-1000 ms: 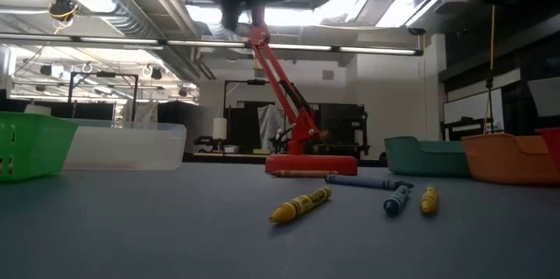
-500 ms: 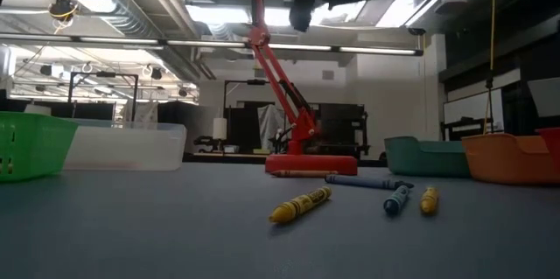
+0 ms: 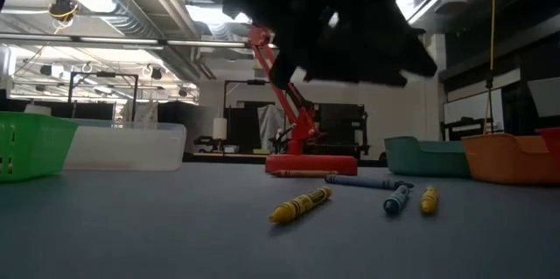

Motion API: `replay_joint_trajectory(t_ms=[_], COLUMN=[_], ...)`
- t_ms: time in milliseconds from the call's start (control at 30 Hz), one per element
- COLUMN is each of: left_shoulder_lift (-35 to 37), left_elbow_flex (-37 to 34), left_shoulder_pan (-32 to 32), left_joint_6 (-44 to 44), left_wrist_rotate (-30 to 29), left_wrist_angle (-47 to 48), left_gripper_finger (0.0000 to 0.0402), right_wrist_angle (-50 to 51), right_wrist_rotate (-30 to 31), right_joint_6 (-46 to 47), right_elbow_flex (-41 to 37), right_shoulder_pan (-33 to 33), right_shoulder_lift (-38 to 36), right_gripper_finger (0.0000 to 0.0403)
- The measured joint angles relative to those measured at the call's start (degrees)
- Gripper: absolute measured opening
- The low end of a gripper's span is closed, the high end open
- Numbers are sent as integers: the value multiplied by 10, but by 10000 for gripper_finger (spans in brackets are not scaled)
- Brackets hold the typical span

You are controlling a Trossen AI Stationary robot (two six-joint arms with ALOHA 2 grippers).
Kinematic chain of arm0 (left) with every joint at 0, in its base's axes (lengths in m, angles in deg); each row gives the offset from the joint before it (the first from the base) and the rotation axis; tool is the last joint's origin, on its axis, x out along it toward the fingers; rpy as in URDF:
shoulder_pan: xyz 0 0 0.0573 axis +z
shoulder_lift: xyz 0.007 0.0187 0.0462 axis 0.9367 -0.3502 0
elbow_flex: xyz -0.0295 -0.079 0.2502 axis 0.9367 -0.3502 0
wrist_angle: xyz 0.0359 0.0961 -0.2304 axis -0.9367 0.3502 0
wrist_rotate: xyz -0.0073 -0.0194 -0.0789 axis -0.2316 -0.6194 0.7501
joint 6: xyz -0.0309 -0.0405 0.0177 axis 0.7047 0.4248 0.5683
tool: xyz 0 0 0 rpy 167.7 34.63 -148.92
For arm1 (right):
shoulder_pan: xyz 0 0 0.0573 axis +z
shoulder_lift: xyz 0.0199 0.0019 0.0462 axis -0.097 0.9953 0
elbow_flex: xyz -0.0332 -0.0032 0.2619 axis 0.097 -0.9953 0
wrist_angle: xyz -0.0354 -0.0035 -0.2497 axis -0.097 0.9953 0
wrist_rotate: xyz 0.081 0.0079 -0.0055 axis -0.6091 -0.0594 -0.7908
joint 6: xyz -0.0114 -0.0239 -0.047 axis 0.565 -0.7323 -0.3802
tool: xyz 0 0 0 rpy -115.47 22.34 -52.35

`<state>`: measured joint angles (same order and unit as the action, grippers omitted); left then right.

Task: Sort crayons
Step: Put the dark blue crayon into the red bin, then put the blue crayon into the black bin

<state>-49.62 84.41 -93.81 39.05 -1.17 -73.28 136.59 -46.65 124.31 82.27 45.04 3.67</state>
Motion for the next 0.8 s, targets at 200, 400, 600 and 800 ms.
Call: replay_joint_trajectory(t_ms=[200, 400, 600, 800], left_shoulder_lift=[-33, -59, -64, -64], left_elbow_flex=[0, 0, 0, 0], left_shoulder_pan=[0, -2, -2, -2], left_joint_6=[53, 73, 73, 73], left_wrist_rotate=[17, 38, 35, 27], left_wrist_angle=[0, 0, 12, 24], left_gripper_finger=[110, 110, 110, 110], right_wrist_angle=[-11, -14, -14, -14], right_wrist_rotate=[0, 0, 0, 0], right_joint_6=[0, 0, 3, 3], right_elbow_flex=[0, 0, 0, 0], right_shoulder_pan=[0, 0, 0, 0], right_shoulder_lift=[0, 0, 0, 0], right_gripper_finger=[21, 32, 94, 132])
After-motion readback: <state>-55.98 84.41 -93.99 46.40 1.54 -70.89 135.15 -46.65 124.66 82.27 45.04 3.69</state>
